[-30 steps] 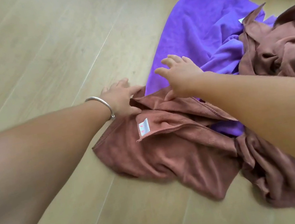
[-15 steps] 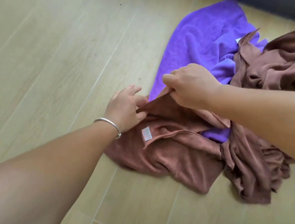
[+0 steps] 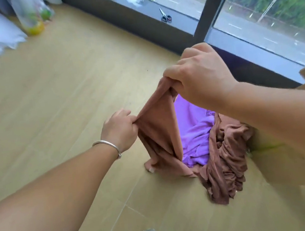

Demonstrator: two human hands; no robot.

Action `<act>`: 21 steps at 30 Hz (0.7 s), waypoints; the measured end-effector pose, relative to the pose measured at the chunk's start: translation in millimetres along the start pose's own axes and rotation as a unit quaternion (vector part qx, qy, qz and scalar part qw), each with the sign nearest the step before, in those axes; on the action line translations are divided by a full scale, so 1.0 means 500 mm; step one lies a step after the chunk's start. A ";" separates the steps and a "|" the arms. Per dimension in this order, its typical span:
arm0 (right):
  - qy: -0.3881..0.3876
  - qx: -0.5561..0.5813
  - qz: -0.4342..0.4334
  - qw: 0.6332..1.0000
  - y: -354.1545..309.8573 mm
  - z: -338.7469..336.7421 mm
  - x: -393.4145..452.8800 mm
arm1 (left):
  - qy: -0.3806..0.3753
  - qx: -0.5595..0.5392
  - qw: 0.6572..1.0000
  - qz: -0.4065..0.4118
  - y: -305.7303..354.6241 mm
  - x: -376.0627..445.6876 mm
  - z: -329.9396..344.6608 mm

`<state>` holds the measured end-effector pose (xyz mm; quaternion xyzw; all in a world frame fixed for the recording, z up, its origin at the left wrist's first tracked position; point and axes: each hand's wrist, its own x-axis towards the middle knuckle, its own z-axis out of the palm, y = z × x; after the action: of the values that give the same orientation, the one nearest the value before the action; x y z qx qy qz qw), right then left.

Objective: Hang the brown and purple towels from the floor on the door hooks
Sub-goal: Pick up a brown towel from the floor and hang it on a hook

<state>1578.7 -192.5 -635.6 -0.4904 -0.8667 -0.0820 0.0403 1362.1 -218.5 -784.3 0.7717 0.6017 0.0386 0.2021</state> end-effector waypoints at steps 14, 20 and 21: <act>0.073 0.112 -0.095 0.987 -0.279 -0.276 0.316 | 0.151 0.068 0.966 -0.197 -0.324 -0.209 -0.505; 0.007 0.173 -0.193 0.966 -0.490 -0.242 0.252 | 0.116 0.073 0.938 -0.318 -0.396 -0.412 -0.488; -0.002 0.185 -0.203 0.962 -0.523 -0.221 0.220 | 0.089 0.065 0.935 -0.338 -0.397 -0.448 -0.466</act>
<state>1296.7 -252.0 -537.1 -0.2887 -0.9480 0.0742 0.1113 1049.4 -329.6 -601.0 0.5280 0.8436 -0.0022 0.0982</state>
